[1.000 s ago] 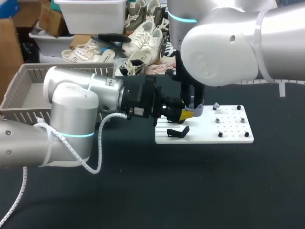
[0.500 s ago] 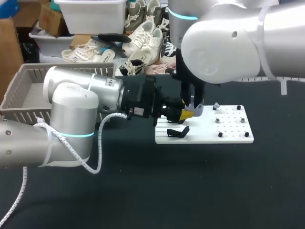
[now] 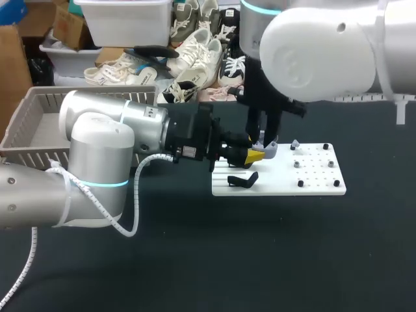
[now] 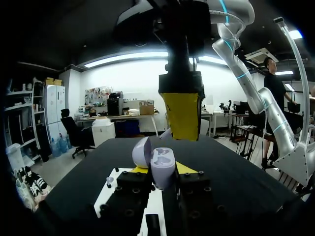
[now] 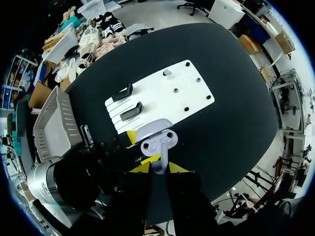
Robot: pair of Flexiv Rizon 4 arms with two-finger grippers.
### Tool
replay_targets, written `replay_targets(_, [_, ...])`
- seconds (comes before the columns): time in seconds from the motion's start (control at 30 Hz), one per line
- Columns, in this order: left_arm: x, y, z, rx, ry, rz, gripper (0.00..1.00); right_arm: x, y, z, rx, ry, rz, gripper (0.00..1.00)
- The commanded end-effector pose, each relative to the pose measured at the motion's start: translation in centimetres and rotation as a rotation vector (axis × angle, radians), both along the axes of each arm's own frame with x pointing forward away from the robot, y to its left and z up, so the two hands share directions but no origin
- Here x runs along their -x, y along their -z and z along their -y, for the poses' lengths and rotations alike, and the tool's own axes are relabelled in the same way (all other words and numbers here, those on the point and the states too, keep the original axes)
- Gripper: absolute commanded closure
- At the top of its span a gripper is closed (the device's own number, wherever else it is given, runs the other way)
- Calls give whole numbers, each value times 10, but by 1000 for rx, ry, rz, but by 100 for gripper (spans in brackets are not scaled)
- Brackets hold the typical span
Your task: Pick up each earbud case from the left stands, insert the matching earbuds, close the lid, and place the case in the box.
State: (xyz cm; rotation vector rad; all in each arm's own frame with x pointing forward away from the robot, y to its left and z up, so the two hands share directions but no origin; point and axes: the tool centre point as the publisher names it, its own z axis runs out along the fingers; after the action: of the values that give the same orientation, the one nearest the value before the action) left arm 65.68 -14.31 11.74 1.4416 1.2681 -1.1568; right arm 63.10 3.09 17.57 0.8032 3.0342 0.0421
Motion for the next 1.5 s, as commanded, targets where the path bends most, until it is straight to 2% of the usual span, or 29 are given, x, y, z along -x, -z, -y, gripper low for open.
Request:
replay_targets(0.03, [-1, 0, 0, 0, 1, 0, 100, -2, -6, 5, -35, 16, -36, 100])
replay_targets(0.3, [-1, 0, 0, 0, 1, 0, 100, -4, -6, 13, -100, 69, -89, 100])
replay_targets(0.73, [-1, 0, 0, 0, 1, 0, 100, -5, -8, 19, -275, 100, -154, 100])
replay_targets(1.07, [-1, 0, 0, 0, 1, 0, 100, -8, -10, 21, -454, 108, -210, 100])
replay_targets(1.5, [-1, 0, 0, 0, 1, 0, 100, -9, -11, 16, -536, 63, -253, 100])
